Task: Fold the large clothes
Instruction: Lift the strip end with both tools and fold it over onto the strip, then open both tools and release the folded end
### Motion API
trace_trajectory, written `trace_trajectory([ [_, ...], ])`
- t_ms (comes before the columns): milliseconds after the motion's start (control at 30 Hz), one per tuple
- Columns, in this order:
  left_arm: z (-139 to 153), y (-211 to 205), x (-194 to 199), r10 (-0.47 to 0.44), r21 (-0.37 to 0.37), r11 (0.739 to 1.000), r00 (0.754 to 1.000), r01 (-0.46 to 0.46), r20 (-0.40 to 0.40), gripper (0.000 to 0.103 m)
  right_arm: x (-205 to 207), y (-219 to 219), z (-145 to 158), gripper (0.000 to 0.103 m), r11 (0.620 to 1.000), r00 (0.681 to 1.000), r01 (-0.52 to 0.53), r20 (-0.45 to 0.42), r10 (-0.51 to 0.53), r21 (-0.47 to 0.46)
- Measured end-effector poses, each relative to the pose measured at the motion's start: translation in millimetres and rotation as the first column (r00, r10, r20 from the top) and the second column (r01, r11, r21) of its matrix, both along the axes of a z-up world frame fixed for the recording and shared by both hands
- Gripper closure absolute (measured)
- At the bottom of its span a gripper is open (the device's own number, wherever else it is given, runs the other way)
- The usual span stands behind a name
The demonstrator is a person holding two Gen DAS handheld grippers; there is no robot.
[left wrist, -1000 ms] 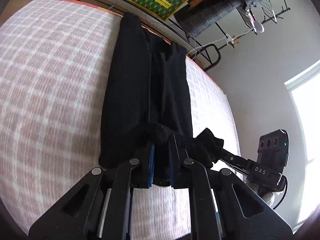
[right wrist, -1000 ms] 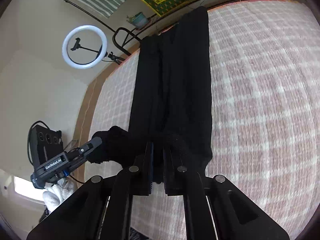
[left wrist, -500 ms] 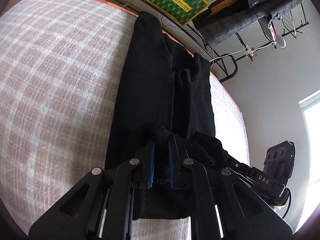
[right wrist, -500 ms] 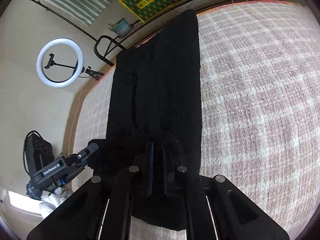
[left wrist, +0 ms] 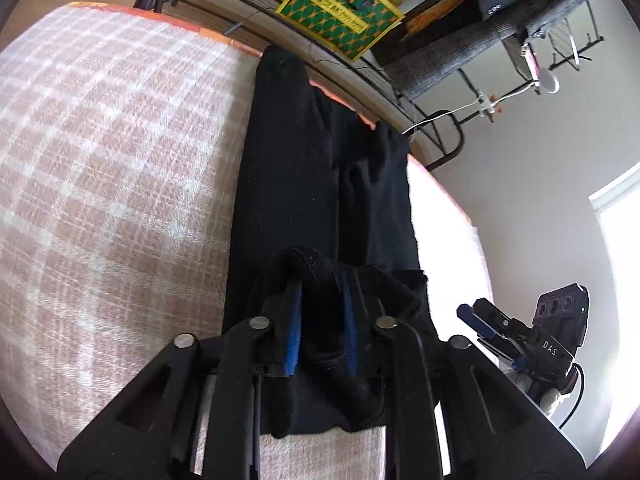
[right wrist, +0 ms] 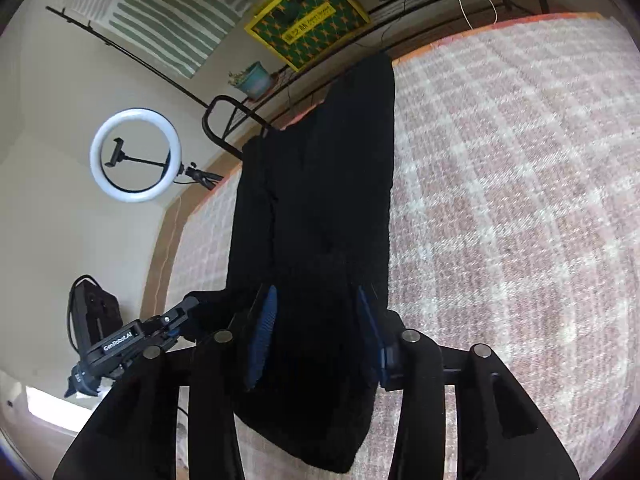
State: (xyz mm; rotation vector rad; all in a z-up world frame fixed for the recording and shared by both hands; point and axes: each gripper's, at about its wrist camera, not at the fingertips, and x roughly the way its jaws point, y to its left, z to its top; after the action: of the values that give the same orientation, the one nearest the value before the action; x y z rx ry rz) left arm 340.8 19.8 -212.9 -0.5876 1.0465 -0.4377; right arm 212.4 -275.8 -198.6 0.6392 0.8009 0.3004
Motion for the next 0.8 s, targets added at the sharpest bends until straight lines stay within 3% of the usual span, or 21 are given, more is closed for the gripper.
trace_trajectory([
  [67, 0, 3, 0, -0.008, -0.007, 1.0, 1.0, 0.008, 0.005, 0.063, -11, -7, 5, 0.061, 1.0, 1.0, -0.002, 0.016, 0.002, -0.018],
  [133, 1, 5, 0, 0.005, 0.011, 1.0, 0.999, -0.005, 0.035, 0.054, -22, -11, 7, 0.061, 0.999, 1.0, -0.007, 0.023, 0.008, -0.032],
  [233, 0, 1, 10, -0.015, 0.024, 1.0, 0.999, 0.015, 0.028, 0.054, -24, -5, 1, 0.061, 0.999, 0.999, -0.04, 0.018, 0.04, -0.024],
  [367, 6, 9, 7, -0.034, 0.05, 0.998, 0.996, 0.03, 0.083, 0.054, -10, 15, -10, 0.061, 0.994, 0.998, -0.069, -0.021, 0.067, -0.083],
  [533, -18, 16, 3, -0.075, 0.086, 0.994, 0.995, 0.07, 0.062, 0.054, 6, 28, -22, 0.061, 0.99, 0.994, -0.1, -0.043, 0.096, -0.102],
  [600, -25, 10, 1, -0.103, 0.089, 0.991, 0.993, 0.098, 0.054, 0.057, 9, 30, -28, 0.061, 0.988, 0.994, -0.104, -0.056, 0.098, -0.117],
  [633, -26, 6, 0, -0.126, 0.092, 0.989, 0.99, 0.12, 0.057, 0.069, 9, 31, -31, 0.069, 0.987, 0.993, -0.107, -0.059, 0.1, -0.123],
  [667, -26, 1, -1, -0.145, 0.101, 0.985, 0.987, 0.139, 0.061, 0.088, 9, 32, -32, 0.077, 0.985, 0.994, -0.104, -0.058, 0.097, -0.135],
  [700, -25, -4, -2, -0.161, 0.115, 0.982, 0.985, 0.153, 0.065, 0.094, 7, 32, -32, 0.096, 0.984, 0.994, -0.103, -0.051, 0.097, -0.144],
  [800, -18, -9, -4, -0.152, 0.12, 0.983, 0.984, 0.14, 0.094, 0.094, -1, 36, -20, 0.097, 0.977, 0.995, -0.098, -0.015, 0.097, -0.19],
])
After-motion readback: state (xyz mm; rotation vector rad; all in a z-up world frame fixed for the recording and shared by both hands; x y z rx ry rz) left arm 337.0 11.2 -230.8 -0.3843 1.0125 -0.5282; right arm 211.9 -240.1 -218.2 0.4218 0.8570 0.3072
